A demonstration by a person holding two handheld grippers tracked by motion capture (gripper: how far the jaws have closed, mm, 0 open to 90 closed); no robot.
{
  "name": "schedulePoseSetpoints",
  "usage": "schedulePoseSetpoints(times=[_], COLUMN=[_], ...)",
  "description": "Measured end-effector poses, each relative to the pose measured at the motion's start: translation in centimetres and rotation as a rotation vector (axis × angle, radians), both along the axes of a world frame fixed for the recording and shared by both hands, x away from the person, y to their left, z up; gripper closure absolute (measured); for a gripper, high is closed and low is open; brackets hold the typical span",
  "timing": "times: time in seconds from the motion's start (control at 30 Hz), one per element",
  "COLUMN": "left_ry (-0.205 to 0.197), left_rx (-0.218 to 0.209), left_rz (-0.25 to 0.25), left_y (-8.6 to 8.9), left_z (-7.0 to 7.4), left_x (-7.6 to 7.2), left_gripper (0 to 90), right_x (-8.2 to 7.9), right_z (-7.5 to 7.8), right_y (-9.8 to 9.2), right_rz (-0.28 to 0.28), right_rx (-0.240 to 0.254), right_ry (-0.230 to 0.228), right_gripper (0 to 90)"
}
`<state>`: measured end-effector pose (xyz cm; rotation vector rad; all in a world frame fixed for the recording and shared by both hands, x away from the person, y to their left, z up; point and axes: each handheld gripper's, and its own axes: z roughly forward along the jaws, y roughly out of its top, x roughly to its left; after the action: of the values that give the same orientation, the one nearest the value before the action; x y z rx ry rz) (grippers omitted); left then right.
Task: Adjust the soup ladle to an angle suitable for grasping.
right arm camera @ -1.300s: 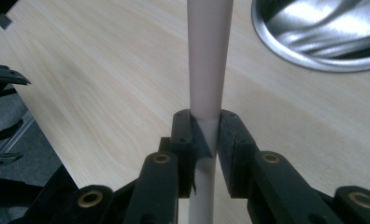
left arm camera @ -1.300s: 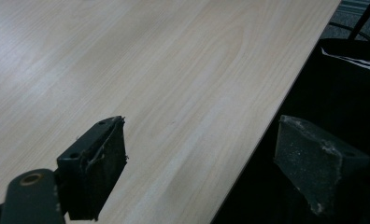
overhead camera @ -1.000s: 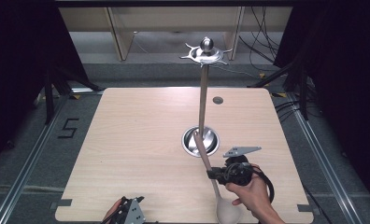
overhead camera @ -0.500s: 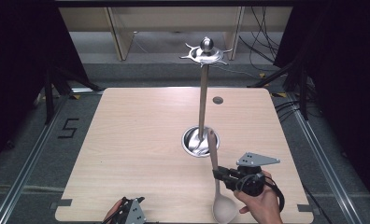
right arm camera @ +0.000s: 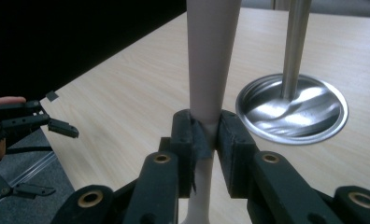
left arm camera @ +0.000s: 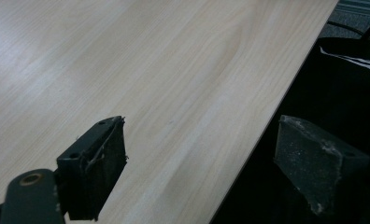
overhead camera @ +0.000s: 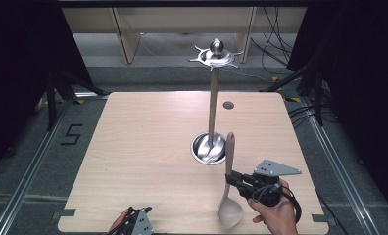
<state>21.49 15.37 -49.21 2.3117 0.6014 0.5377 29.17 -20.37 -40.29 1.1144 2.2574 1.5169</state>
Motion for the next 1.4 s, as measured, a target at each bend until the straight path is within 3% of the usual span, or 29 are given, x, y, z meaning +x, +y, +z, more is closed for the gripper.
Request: schedulePoseSetpoints(times=[0.03,0.07,0.13,0.17,0.3,0.33,0.4,0.53,0.57,0.7,0.77,0.8,0.83,1.07,1.1,1.27,1.3,1.4], left_ry=[-0.006,-0.011,-0.010,-0.010,-0.009,-0.009,-0.010,-0.009,-0.009,-0.009,-0.010,-0.010,-0.010,-0.004,-0.003,-0.006,-0.006,0.003], left_rx=[0.000,0.003,0.003,0.004,0.001,0.001,0.001,0.001,0.001,0.002,0.002,0.002,0.002,-0.002,-0.003,0.005,0.004,-0.014], left_rz=[0.005,0.005,0.004,0.003,0.003,0.004,0.003,0.001,0.001,0.001,0.001,0.001,0.001,-0.004,-0.004,-0.004,-0.004,-0.001], left_y=[0.0,0.1,0.1,0.0,0.0,0.0,0.0,0.0,0.0,-0.1,-0.1,-0.1,-0.1,0.0,0.0,0.0,0.1,0.0], left_z=[0.0,0.1,0.1,0.1,0.1,0.1,0.1,0.0,0.1,0.1,0.1,0.1,0.1,0.1,0.1,0.2,0.2,0.1], left_x=[0.0,0.0,0.0,0.0,0.0,0.0,0.0,0.0,0.0,-0.1,-0.1,-0.1,-0.1,-0.1,0.0,0.0,0.0,-0.1], left_gripper=[15.7,15.7,15.7,15.7,15.7,15.7,15.7,15.7,15.7,15.7,15.7,15.7,15.7,15.7,15.7,15.7,15.7,15.7], right_x=[-0.2,0.2,0.0,0.3,0.4,0.8,0.9,1.6,1.8,2.4,3.0,2.9,3.5,4.7,5.3,6.0,6.4,6.8], right_z=[0.1,0.3,0.4,0.5,1.3,1.5,2.0,3.1,3.5,4.2,4.8,5.1,5.8,7.6,8.0,8.7,8.9,9.2], right_y=[0.1,0.0,0.1,0.0,0.1,0.0,0.0,-0.1,0.0,0.0,0.0,0.1,0.0,-0.3,-0.5,-0.6,-0.6,-0.7], right_rz=[-0.010,0.004,-0.006,0.011,-0.007,0.006,-0.010,-0.012,-0.019,-0.015,-0.019,-0.038,-0.037,-0.069,-0.067,-0.092,-0.093,-0.088], right_rx=[0.014,-0.004,-0.001,-0.013,0.003,-0.001,0.005,0.009,0.030,0.030,0.013,0.011,-0.002,-0.019,-0.034,-0.036,-0.050,-0.051], right_ry=[0.019,-0.015,-0.002,-0.040,-0.030,-0.059,-0.054,-0.111,-0.104,-0.123,-0.150,-0.121,-0.145,-0.160,-0.183,-0.174,-0.189,-0.193], right_gripper=[77.8,77.8,77.8,77.8,77.8,77.7,77.8,77.8,77.8,77.8,77.7,77.8,77.7,77.7,77.8,77.8,77.7,77.7])
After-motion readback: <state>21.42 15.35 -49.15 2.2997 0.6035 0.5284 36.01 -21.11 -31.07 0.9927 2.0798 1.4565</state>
